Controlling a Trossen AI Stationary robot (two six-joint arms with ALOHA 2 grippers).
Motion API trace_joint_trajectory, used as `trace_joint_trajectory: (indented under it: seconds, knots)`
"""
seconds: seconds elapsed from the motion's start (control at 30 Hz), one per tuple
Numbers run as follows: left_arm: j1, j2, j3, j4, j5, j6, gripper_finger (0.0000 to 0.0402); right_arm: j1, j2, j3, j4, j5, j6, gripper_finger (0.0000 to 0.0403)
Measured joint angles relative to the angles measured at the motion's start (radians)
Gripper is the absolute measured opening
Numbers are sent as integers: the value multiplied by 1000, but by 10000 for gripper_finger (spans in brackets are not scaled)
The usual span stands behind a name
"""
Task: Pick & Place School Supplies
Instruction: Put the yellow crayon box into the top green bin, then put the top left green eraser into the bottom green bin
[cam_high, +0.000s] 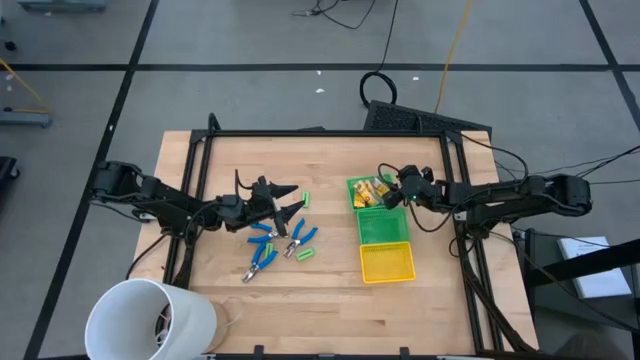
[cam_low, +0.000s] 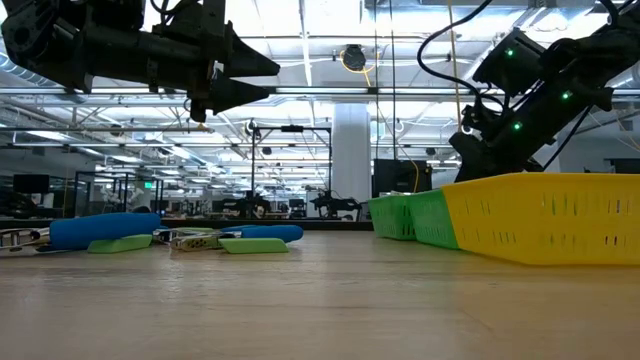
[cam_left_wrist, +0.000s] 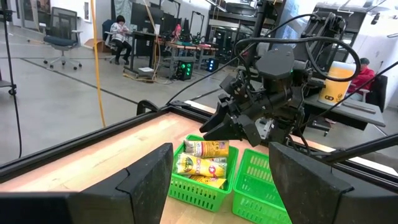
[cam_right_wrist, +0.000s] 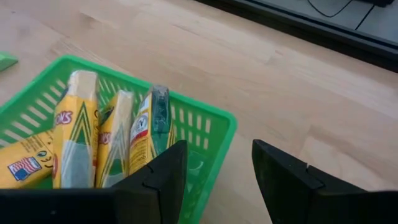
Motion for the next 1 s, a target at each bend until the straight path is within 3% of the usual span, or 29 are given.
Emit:
trace_joint_trajectory:
  seconds: [0.57,0.87,1.0]
  knots:
    - [0,0,0,0,0,0,269,0,-4,0,-20,0,-13,171]
    - [0,0,0,0,0,0,269,1,-119,0,-54,-6,-26,171]
    - [0,0,0,0,0,0,269,3,-170,0,-51,-58,-26,171]
